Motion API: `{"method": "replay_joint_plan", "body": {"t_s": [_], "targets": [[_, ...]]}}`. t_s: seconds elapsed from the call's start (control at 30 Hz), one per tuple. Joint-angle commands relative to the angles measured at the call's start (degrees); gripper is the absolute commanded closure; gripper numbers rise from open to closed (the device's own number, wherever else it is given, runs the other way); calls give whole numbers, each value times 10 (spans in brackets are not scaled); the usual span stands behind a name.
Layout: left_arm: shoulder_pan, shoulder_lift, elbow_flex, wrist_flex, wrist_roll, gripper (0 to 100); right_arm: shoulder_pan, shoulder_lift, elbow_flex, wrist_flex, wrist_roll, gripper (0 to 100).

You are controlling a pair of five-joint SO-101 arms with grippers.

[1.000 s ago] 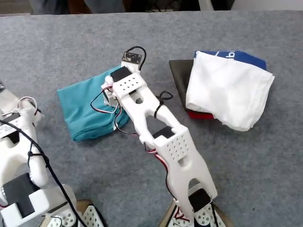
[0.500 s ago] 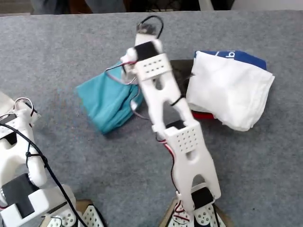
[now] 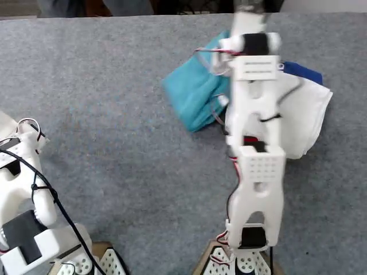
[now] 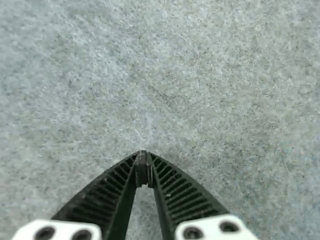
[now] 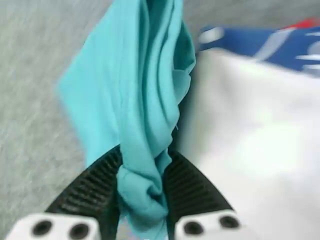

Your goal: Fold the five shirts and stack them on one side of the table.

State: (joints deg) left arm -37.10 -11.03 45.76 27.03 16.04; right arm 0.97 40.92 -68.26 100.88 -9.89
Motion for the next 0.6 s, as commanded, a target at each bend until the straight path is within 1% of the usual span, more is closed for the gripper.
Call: {"method": "replay_joint_plan", "body": {"t_s": [0.0,0.17,0.27,0.43,0.57], "targets": [[-1,-3,-30,-9,5,971,79,-89,51,4,12,985],[-1,-3,-29,-9,5,971,183,-151,140,2,41,985],[5,-3,-29,-9,5,971,222,-157,173,1,57,985],[19,-3,-25,-6,3,971,254,-149,186,0,69,984],[20,-3,-25,-5,3,971,256,-135,188,3,69,977]]}}
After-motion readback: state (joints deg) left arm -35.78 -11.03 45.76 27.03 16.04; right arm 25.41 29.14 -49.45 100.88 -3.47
